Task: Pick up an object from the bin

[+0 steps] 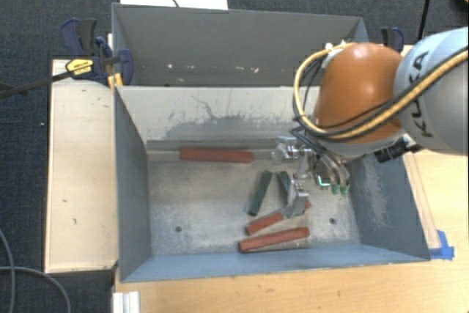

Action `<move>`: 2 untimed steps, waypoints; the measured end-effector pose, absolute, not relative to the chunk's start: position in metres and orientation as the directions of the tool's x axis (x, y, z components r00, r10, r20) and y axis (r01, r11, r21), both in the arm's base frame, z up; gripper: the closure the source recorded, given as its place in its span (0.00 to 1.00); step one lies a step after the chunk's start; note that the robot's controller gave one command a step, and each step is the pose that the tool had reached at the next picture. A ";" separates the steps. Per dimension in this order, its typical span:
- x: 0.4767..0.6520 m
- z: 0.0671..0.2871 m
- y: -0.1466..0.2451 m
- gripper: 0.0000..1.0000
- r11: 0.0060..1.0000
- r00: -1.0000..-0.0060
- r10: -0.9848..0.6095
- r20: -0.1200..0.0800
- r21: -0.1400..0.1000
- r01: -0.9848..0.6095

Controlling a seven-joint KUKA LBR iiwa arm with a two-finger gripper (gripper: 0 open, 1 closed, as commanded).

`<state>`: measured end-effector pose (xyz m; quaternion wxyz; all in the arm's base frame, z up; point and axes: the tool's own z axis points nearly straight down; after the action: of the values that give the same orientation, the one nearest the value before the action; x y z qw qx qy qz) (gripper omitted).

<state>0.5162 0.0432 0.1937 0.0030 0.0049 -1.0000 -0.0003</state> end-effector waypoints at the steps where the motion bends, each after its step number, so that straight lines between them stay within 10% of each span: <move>1: 0.518 0.198 0.043 0.00 1.000 -1.000 -0.008 -0.003 0.001 -0.008; 2: 0.506 0.143 0.038 0.00 0.991 -0.991 -0.132 -0.005 0.000 -0.132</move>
Offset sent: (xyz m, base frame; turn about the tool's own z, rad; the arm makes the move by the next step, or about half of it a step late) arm -0.0278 -0.0113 -0.1237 -0.2899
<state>0.5058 0.0383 0.1428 -0.0024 0.0662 -0.9978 -0.0001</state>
